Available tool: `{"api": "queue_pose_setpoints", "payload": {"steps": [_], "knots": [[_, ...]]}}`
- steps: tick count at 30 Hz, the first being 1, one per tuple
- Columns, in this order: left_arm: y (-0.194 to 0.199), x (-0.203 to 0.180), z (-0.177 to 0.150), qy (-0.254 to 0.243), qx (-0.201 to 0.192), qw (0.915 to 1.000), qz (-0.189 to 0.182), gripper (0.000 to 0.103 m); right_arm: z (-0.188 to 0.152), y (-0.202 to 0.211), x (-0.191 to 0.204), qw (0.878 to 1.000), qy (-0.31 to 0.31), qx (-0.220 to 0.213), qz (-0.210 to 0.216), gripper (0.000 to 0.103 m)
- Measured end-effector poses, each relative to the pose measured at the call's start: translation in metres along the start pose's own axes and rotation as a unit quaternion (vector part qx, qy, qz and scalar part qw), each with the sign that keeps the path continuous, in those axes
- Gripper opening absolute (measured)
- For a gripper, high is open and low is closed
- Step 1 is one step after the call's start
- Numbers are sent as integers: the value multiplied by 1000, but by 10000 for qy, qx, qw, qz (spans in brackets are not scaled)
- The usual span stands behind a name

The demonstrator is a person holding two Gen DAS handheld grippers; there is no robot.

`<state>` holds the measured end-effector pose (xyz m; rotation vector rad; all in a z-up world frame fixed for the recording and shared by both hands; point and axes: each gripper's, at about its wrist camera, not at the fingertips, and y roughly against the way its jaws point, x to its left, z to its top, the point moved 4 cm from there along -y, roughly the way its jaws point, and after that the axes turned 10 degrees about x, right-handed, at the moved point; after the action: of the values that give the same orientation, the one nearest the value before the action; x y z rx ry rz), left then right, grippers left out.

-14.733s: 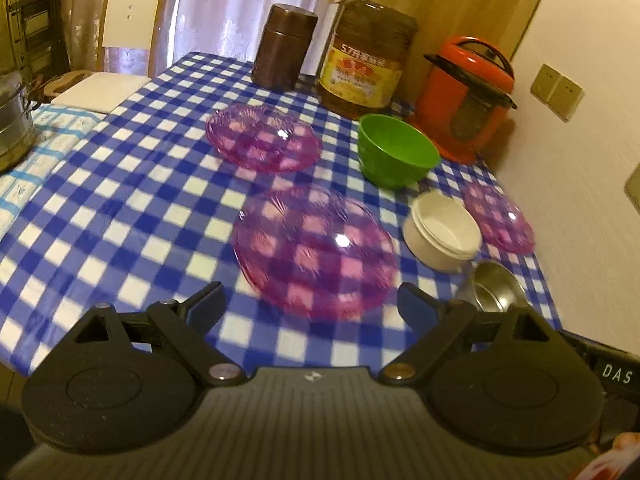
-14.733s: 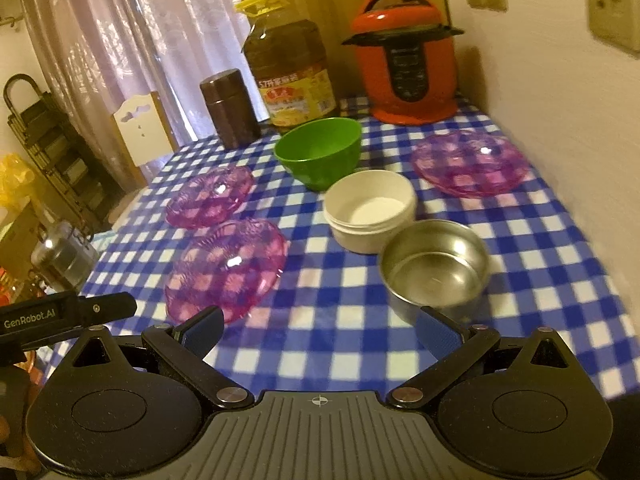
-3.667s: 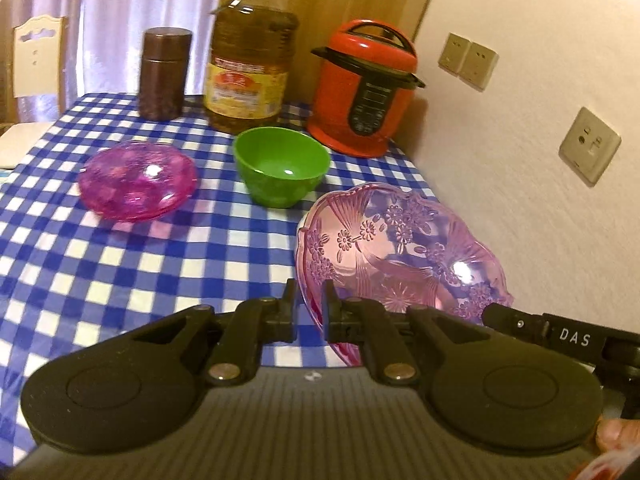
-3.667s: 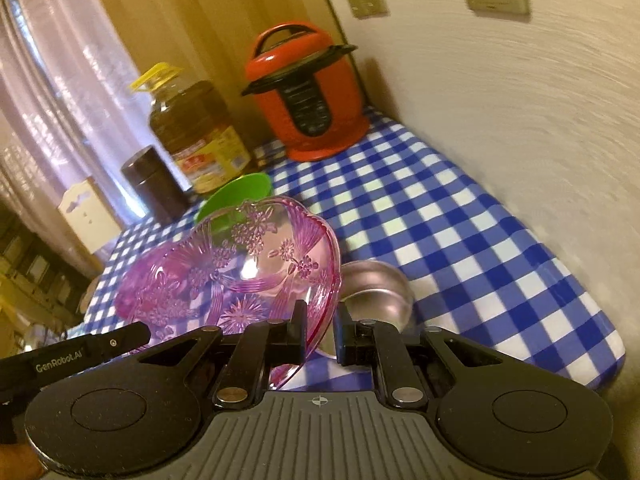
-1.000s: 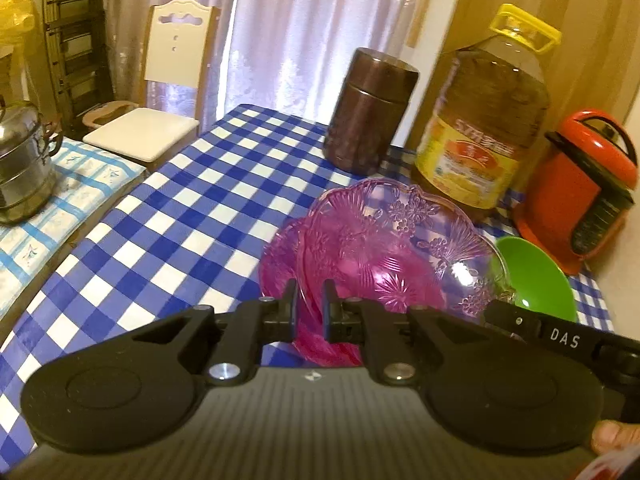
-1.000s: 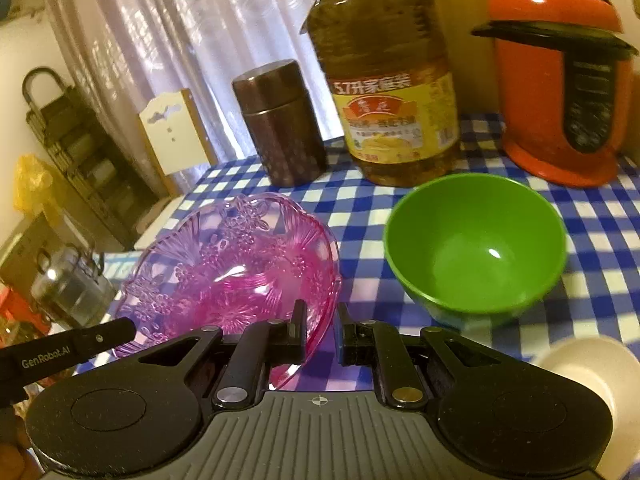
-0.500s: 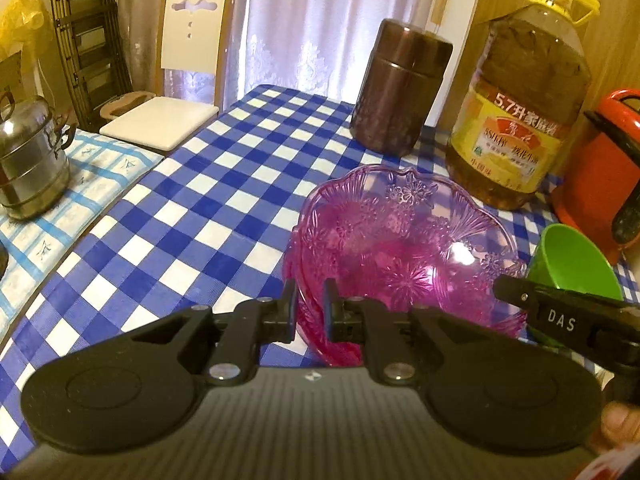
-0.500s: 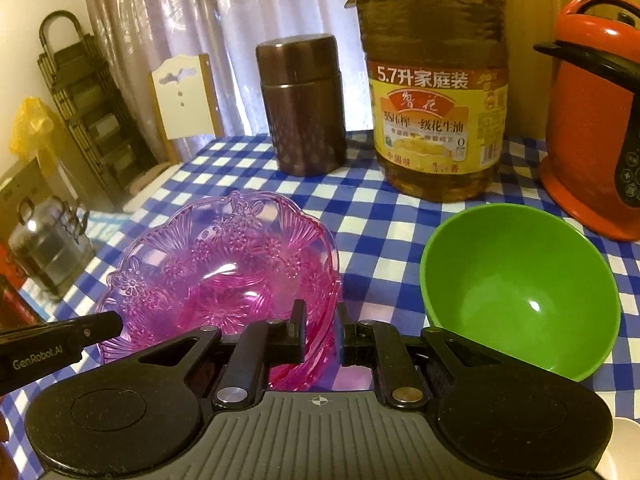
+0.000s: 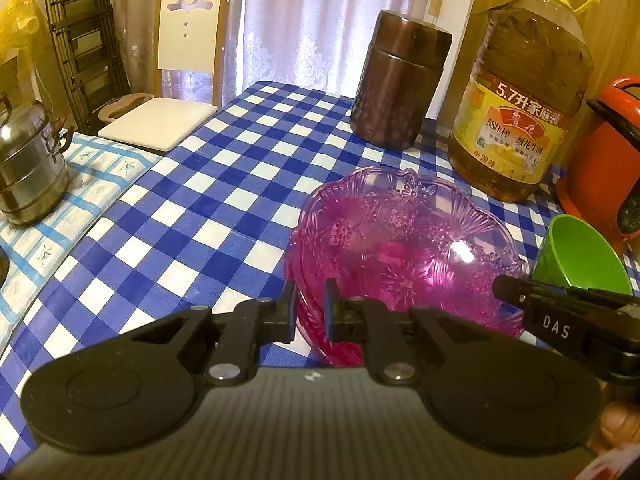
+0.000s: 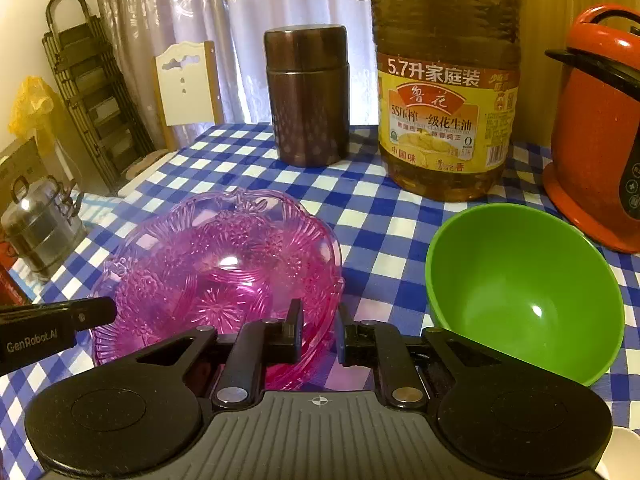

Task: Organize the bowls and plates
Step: 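Lower the pink plate onto the stacked pink plates, then open both grippers to release the plate on the stack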

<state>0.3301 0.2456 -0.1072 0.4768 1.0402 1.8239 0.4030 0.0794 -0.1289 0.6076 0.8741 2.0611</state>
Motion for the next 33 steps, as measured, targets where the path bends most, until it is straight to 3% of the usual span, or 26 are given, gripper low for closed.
{"api": "queue_pose_setpoints", "payload": {"steps": [14, 16, 17, 18, 19, 20, 33], "knots": [[-8, -1, 0, -76, 63, 9999, 66, 12, -1, -10, -1, 10000, 24, 66, 6, 16], [-10, 0, 0, -78, 68, 9999, 117, 17, -2, -13, -1, 10000, 25, 55, 15, 17], [-9, 2, 0, -48, 22, 9999, 141, 21, -2, -14, -1, 10000, 54, 55, -4, 19], [-8, 3, 1, -12, -26, 9999, 149, 29, -2, -16, -1, 9999, 37, 95, -39, 31], [-7, 5, 1, 27, -62, 9999, 130, 29, -2, -16, -3, 10000, -38, 78, 2, 45], [-6, 7, 2, 75, -84, 9999, 113, 29, -2, -15, -5, 9998, -137, 30, 144, 49], [13, 6, -2, 100, -294, 9995, -44, 30, -4, 8, -5, 9992, -207, -124, 332, 50]]}}
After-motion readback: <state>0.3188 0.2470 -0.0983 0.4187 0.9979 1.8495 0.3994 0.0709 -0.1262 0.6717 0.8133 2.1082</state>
